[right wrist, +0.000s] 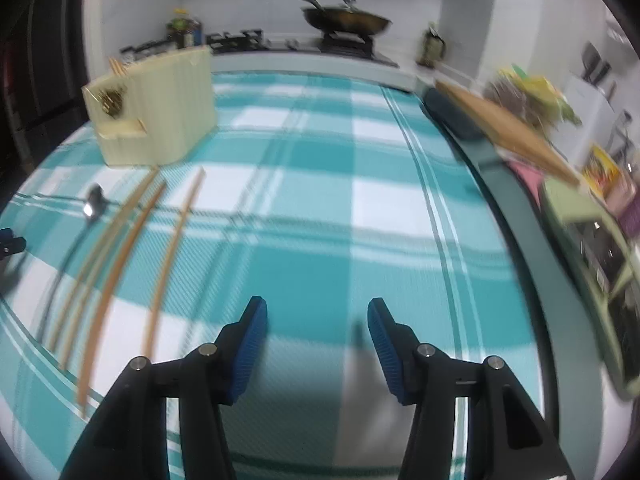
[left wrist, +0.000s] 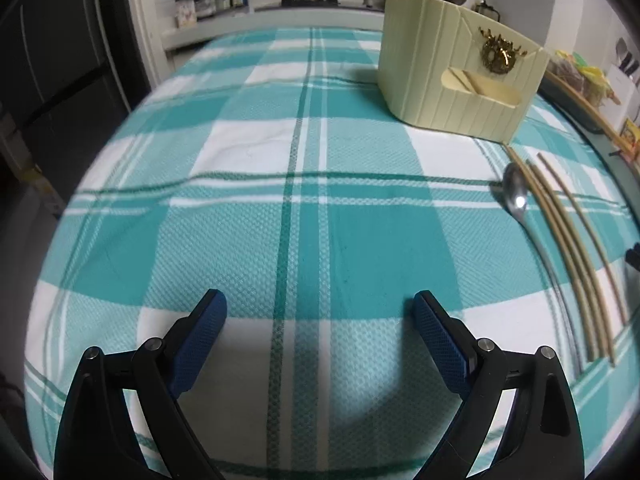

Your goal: Organize utensils

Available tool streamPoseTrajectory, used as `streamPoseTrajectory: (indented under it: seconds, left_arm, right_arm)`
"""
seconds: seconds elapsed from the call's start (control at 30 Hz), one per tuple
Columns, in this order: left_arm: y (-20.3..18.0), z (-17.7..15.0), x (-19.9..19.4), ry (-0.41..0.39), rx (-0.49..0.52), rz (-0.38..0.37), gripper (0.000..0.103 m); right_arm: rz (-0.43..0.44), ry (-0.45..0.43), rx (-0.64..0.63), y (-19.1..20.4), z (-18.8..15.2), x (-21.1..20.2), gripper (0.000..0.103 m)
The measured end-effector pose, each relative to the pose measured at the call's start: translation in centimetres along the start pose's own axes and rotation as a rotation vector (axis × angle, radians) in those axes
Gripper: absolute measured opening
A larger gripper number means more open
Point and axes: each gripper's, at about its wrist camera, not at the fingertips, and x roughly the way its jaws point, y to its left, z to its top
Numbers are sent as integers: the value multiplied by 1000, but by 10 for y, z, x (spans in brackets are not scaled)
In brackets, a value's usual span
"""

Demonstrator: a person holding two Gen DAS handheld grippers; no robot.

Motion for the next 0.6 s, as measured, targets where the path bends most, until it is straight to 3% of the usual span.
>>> streamPoseTrajectory:
  seconds: [0.1,0.17,0.27,0.6]
  left_arm:
    - [-6,9,6,-2,20,-2,97]
    - [-8,15,15,0,30,4,103]
    - [-5,22,24,13,11,-32,103]
    - [-6,23,25,8,7,-27,103]
  right_arm:
    - [2,1,43,-1,-4,7,54]
    - [0,-7,49,1,-3,7,54]
    - [11,3,55,2,-3,13,54]
    - [28,2,71,-2,-5,12,54]
